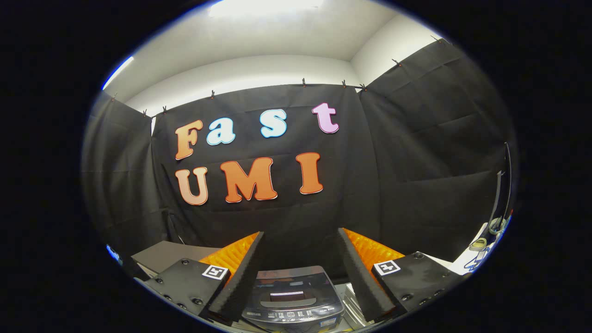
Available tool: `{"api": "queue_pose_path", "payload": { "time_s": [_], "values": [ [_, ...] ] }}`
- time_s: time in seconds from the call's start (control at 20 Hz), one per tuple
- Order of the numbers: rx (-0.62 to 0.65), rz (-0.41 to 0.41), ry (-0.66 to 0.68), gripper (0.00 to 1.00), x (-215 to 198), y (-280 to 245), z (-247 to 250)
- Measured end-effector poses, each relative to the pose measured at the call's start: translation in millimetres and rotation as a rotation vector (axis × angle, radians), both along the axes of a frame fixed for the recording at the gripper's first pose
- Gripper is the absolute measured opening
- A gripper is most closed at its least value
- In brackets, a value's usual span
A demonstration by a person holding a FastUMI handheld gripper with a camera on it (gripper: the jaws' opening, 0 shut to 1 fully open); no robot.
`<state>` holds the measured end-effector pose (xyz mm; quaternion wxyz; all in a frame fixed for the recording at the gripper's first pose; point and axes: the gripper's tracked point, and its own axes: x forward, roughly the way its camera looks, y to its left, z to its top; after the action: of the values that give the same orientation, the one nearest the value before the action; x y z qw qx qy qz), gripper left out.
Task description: Put the clothes into the washing machine and then close the washing machine lid.
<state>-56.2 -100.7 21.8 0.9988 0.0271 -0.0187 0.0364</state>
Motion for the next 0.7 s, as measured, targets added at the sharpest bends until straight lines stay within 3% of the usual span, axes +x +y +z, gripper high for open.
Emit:
{"api": "queue_pose_path", "payload": {
  "time_s": [0.7],
  "values": [
    [-0.023,0.026,-0.007,0.99,-7.4,6.6,1.6]
  ]
}}
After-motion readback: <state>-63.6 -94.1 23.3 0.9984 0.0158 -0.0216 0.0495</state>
